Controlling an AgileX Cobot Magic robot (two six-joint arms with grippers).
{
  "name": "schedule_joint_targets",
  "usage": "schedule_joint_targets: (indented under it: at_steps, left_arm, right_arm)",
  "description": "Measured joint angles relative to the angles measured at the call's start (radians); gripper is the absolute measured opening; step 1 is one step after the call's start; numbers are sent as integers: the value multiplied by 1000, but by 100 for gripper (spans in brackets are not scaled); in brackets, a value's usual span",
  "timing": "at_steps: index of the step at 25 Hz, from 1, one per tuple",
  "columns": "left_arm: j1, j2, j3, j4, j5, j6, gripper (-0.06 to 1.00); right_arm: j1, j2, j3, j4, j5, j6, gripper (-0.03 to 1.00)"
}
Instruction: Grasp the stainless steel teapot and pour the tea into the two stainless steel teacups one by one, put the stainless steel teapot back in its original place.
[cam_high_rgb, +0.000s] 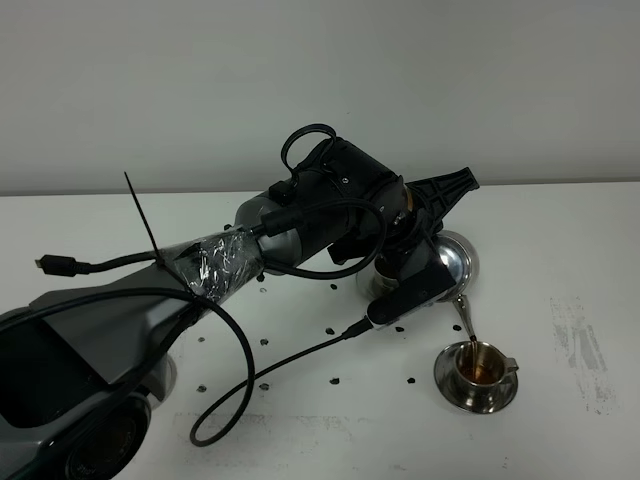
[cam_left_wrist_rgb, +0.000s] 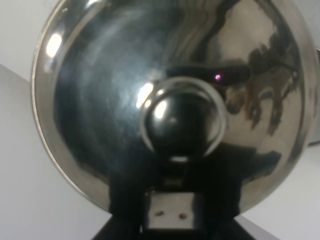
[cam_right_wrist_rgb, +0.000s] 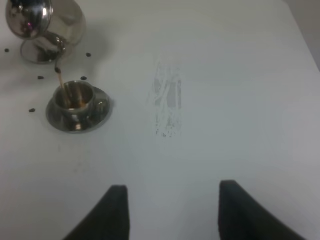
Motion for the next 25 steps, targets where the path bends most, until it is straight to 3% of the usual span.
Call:
schedule_joint_targets:
  at_steps: [25]
  left_arm:
    - [0,0,0,2,-16,1,25]
  right_arm:
    - [0,0,0,0,0,0,43]
